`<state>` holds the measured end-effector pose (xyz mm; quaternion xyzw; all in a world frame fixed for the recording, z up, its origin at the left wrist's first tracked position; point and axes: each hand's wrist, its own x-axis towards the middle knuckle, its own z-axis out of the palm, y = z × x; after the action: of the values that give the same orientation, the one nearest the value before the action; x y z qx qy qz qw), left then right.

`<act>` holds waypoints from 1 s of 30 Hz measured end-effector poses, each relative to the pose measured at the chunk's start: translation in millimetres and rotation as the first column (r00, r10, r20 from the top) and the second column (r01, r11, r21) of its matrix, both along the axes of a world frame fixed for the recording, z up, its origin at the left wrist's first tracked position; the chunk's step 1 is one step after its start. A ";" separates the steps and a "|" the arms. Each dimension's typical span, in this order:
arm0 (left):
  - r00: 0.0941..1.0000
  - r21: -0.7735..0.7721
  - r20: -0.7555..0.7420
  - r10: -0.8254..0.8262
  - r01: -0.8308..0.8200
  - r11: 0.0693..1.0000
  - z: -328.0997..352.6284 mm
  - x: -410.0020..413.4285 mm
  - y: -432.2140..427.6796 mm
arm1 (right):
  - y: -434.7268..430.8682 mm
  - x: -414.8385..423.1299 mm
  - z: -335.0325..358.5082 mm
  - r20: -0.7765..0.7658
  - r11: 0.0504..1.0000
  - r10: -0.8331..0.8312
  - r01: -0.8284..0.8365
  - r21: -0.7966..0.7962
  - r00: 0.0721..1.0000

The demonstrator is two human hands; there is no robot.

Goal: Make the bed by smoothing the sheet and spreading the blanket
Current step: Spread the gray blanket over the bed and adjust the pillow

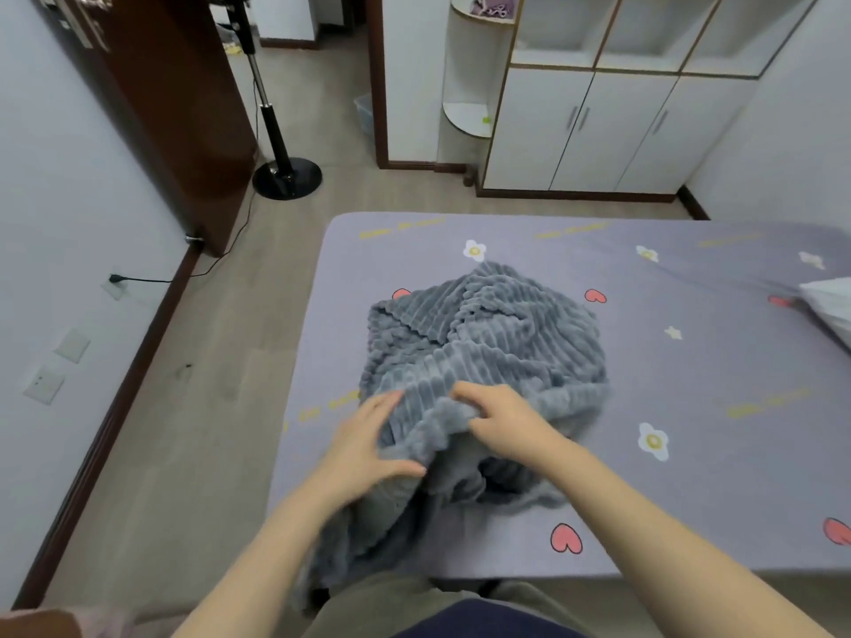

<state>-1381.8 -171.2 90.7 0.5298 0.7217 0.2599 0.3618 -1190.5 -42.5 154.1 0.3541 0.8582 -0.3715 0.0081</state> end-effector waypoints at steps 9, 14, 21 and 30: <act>0.855 0.176 0.441 0.272 -0.380 0.908 74.3 10.0 7.7 | 0.1 0.8 -26.0 0.172 0.862 -0.136 0.031 0.506 0.976; 0.694 0.297 0.697 0.181 -0.509 0.808 136.4 -10.1 -7.6 | 14.1 25.9 -53.5 0.194 0.771 -0.538 0.386 0.506 0.820; 0.660 0.258 0.610 0.438 -0.688 0.678 146.9 -59.7 -22.5 | 73.3 57.1 -50.1 0.002 0.735 -0.657 0.640 0.224 0.754; 0.867 0.230 0.039 0.497 -0.491 0.840 96.0 -34.6 -18.3 | 54.3 -25.3 106.9 -0.496 0.823 -0.567 0.415 -0.389 0.658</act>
<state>-1416.4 -189.5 186.7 0.3675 0.8022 0.4211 0.2101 -1215.8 11.7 261.1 0.4363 0.6356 -0.5520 -0.3179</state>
